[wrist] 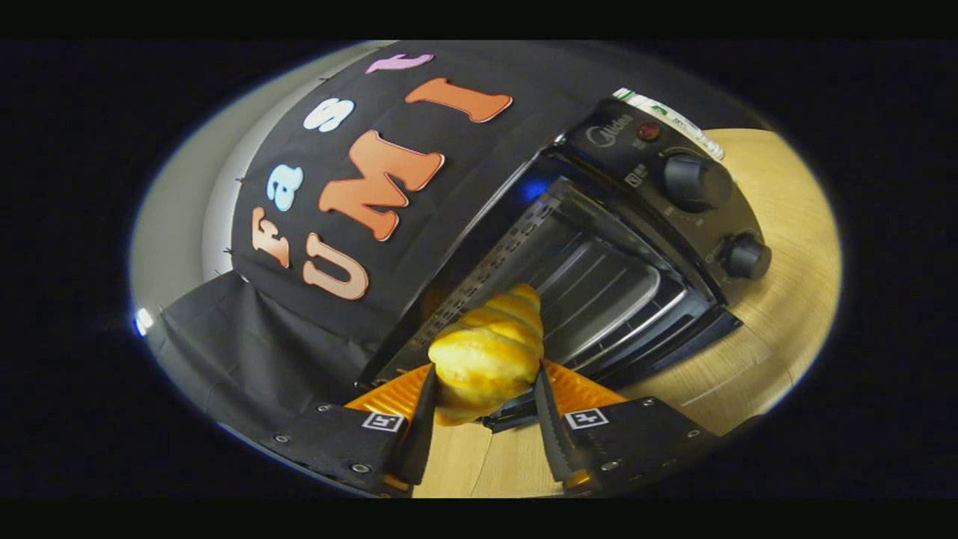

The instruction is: Open the toaster oven, put the food inside, and close the toaster oven door.

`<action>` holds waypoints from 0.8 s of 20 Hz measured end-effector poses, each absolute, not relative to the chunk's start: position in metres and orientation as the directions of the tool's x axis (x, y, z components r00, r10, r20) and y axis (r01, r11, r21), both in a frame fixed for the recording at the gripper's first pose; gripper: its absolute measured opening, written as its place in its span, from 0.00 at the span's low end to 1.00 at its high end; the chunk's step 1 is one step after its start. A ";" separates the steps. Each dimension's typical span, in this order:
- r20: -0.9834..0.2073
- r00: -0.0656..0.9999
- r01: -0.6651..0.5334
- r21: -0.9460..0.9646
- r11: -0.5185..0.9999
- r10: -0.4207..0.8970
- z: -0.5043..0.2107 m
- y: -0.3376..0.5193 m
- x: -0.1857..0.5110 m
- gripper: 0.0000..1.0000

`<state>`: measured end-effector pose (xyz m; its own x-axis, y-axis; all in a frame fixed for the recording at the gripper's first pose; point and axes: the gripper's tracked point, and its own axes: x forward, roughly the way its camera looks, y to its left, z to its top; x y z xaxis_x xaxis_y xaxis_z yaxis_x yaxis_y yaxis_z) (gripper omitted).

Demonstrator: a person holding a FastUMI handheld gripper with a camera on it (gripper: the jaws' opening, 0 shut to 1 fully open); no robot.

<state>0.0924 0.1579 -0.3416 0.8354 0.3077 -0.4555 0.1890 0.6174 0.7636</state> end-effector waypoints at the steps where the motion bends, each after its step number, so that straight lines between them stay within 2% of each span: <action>1: -0.456 0.840 0.185 0.751 0.634 0.295 -0.342 0.156 0.098 0.63; 3: -0.475 0.844 0.192 0.701 0.687 0.248 -0.346 0.149 0.104 0.67; 5: -0.467 0.862 0.190 0.655 0.731 0.195 -0.346 0.144 0.109 0.81; 7: -0.473 0.866 0.187 0.609 0.770 0.164 -0.349 0.140 0.110 0.88; 11: -0.489 0.863 0.179 0.535 0.825 0.130 -0.347 0.132 0.109 0.96; 16: -0.529 0.836 0.152 0.475 0.867 0.143 -0.342 0.129 0.079 0.96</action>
<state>0.0789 0.1294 -0.3418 0.8364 0.1434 -0.5290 0.1516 0.8670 0.4747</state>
